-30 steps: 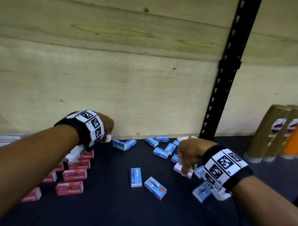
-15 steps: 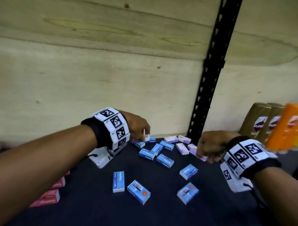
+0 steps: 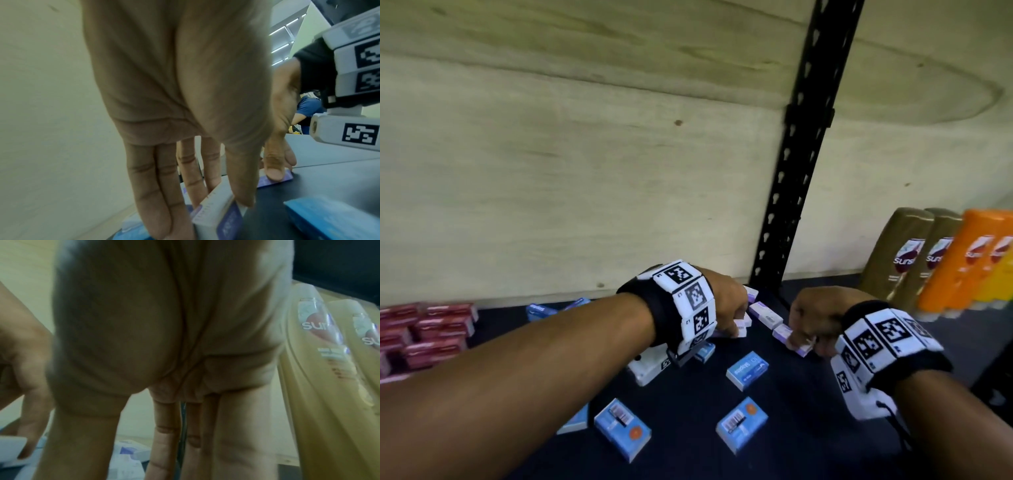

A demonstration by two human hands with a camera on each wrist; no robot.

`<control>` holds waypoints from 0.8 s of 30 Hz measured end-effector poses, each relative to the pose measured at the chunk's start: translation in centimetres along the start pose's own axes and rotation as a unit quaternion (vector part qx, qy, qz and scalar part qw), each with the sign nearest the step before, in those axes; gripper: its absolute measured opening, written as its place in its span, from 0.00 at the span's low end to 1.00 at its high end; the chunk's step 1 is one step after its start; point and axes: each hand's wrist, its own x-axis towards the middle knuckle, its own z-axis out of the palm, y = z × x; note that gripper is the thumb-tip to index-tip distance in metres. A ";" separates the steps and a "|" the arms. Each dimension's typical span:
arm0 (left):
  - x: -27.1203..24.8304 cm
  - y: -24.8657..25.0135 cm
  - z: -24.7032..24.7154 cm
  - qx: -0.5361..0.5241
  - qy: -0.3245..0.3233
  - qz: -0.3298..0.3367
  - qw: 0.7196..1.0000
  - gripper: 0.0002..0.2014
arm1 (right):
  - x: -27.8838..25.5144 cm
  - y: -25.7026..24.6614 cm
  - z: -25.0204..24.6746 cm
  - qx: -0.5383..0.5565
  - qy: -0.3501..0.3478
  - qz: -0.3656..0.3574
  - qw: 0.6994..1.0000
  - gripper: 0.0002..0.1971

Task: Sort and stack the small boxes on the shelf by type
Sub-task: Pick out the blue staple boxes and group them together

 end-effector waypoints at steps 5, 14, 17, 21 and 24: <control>1.5 0.2 0.4 -0.022 0.009 -0.006 1.000 0.13 | 0.1 -0.4 -0.5 0.044 -0.046 -0.001 0.998 0.16; 2.8 0.5 1.0 -0.039 0.028 0.017 0.999 0.15 | 0.2 -1.2 -0.5 0.041 -0.048 -0.020 0.998 0.20; 3.1 0.6 1.1 -0.053 0.036 0.014 0.998 0.17 | 0.2 -1.4 -0.6 0.033 -0.046 -0.024 0.998 0.20; 3.1 0.9 1.1 -0.061 0.052 0.014 0.997 0.20 | 0.2 -1.4 -0.5 0.026 -0.046 -0.024 0.998 0.20; 3.0 0.9 1.2 -0.067 0.056 0.012 0.996 0.23 | 0.2 -1.4 -0.6 0.035 -0.046 -0.019 0.998 0.20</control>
